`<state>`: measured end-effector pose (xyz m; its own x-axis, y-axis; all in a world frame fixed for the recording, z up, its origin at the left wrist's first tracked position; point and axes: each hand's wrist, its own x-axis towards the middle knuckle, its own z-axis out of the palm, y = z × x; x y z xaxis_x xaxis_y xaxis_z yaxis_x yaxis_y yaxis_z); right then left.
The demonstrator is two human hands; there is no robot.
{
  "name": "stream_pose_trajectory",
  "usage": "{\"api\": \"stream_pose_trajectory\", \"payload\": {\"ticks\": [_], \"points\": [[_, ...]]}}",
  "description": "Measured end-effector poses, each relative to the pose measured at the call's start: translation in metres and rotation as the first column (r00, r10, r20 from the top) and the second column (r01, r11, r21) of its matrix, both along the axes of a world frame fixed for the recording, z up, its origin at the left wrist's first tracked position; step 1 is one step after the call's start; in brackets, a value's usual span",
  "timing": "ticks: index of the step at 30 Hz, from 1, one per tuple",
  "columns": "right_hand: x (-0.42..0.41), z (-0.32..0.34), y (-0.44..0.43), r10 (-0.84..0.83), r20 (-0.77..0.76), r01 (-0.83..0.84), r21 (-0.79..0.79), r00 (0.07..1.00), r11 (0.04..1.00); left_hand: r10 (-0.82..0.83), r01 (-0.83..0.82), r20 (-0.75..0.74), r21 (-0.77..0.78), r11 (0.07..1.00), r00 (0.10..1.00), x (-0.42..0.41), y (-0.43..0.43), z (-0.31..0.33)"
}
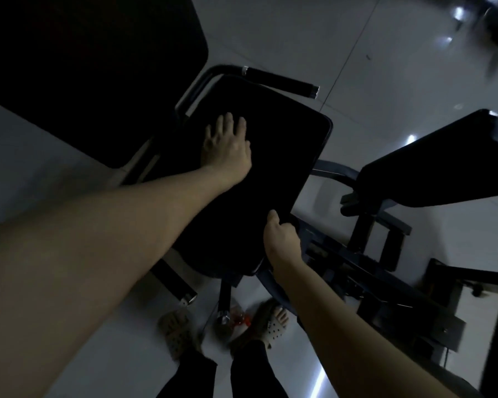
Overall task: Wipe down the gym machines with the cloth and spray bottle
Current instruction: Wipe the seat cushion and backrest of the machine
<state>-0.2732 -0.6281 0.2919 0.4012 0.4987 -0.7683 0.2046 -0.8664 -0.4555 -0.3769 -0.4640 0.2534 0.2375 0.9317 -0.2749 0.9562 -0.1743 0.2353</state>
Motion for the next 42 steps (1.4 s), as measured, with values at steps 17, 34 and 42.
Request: {"api": "stream_pose_trajectory", "payload": {"ticks": [17, 34, 42], "points": [[-0.039, 0.034, -0.076, -0.621, -0.455, 0.569, -0.264, 0.638, 0.779, 0.893, -0.305, 0.356, -0.849, 0.432, 0.276, -0.058, -0.269, 0.045], [0.009, 0.021, 0.026, 0.588, 0.398, -0.690, 0.190, 0.705, 0.698, 0.831, -0.524, 0.441, -0.822, 0.223, -0.338, -0.090, -0.207, -0.002], [0.008, -0.009, 0.062, 0.499, 0.708, -0.836, 0.242, 0.500, 0.493, 0.834, -0.654, 0.518, -0.699, 0.287, -0.188, -0.084, -0.199, -0.004]]}}
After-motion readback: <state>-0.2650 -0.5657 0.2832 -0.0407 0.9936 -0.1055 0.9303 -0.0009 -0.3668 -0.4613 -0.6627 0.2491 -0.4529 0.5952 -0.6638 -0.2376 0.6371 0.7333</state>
